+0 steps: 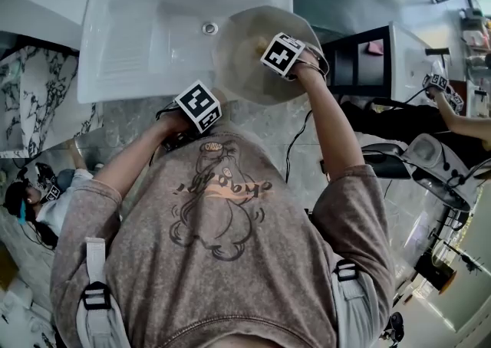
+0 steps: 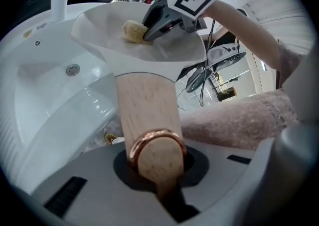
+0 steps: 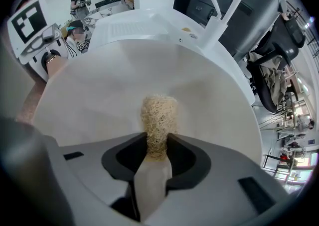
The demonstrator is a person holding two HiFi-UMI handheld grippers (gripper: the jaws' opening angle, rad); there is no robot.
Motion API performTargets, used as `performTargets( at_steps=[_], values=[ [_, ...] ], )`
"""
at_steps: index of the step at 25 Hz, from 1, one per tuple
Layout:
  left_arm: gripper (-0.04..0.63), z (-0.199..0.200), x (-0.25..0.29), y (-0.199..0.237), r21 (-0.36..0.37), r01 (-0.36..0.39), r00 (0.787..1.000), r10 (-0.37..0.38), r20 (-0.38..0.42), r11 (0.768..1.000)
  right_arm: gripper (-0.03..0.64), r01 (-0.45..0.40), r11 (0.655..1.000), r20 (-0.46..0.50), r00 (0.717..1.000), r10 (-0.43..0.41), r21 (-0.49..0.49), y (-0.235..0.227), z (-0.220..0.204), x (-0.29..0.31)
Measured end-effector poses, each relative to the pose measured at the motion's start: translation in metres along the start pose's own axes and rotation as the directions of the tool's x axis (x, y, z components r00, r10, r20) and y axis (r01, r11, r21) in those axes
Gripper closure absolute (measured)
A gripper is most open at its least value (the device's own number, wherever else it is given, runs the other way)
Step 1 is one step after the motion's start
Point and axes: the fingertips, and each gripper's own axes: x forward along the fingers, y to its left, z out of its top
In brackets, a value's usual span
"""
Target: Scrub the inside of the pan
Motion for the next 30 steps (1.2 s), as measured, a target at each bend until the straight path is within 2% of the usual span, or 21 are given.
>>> performTargets(
  at_steps=[6,11,17,20,23,30],
  values=[
    [0.555,-0.003,0.0,0.003,0.003,-0.007,1.0,0.007,-0.001,1.0,0.477,-0.05,0.999,-0.033,0.998,0.05,0.007,0.018,-0.004,-0.004],
    [0.558,-0.002,-0.001,0.002,0.004,0.0,1.0,0.0,0.0,1.0,0.477,-0.105,0.994,0.028,0.994,0.105,0.018,0.039,0.004,-0.004],
    [0.561,0.0,0.0,0.003,0.011,-0.004,1.0,0.004,0.006,1.0,0.477,-0.123,0.992,0.018,0.992,0.123,0.027,0.053,0.002,-0.005],
    [0.563,-0.001,-0.001,0.003,0.007,0.008,1.0,-0.008,0.002,1.0,0.477,-0.153,0.988,0.113,0.982,0.151,0.012,0.059,0.022,-0.004],
    [0.563,-0.002,-0.004,0.005,0.008,-0.005,1.0,0.005,-0.002,1.0,0.477,-0.195,0.98,0.192,0.964,0.184,0.04,0.065,0.038,-0.007],
    [0.563,-0.003,-0.015,0.018,-0.007,-0.056,0.998,0.056,0.011,0.998,0.477,-0.217,0.97,0.37,0.915,0.164,0.108,0.07,0.072,-0.034]
  ],
)
